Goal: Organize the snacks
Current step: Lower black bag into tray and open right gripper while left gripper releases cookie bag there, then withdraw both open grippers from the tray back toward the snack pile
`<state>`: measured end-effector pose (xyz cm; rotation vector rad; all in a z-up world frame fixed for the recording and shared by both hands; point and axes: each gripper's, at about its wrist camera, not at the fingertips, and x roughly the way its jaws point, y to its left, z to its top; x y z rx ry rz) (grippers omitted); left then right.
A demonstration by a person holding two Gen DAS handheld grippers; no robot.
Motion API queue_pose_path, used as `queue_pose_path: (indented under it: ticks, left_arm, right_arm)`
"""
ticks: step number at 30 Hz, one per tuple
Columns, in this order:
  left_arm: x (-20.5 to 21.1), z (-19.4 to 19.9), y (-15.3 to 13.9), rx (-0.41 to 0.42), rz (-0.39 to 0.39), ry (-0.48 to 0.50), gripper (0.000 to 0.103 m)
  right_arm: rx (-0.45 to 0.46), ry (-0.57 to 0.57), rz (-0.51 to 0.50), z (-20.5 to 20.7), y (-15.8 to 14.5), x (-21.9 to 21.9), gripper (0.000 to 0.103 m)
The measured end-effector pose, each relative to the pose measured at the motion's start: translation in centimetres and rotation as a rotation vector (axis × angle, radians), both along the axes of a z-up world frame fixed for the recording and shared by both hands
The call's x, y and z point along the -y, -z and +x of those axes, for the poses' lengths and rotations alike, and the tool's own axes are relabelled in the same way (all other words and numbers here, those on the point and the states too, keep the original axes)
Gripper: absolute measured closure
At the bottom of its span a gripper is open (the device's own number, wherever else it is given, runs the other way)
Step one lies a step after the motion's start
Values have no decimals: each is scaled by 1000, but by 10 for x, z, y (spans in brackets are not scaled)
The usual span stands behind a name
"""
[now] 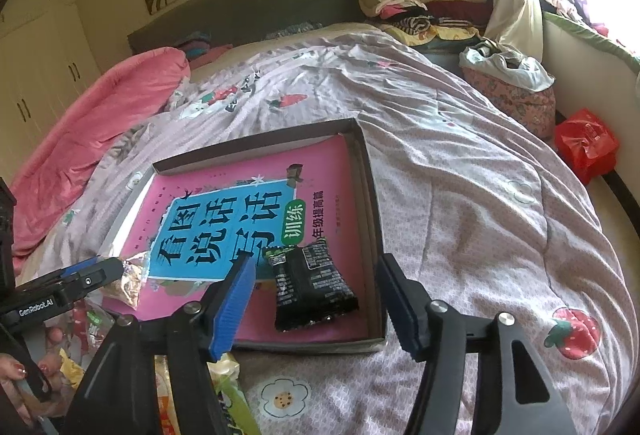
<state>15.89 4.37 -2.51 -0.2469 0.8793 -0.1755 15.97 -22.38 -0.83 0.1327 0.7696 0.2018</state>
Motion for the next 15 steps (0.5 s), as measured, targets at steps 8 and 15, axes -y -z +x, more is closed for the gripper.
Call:
queue_pose_path:
  ticks: [8, 15]
  left_arm:
    - [-6, -8, -12, 38, -26, -18, 27]
    - [-13, -17, -23, 69, -40, -28, 27]
  right_arm:
    - [18, 1, 9, -7, -5, 0, 36]
    - [31, -1, 22, -14, -9, 2, 34]
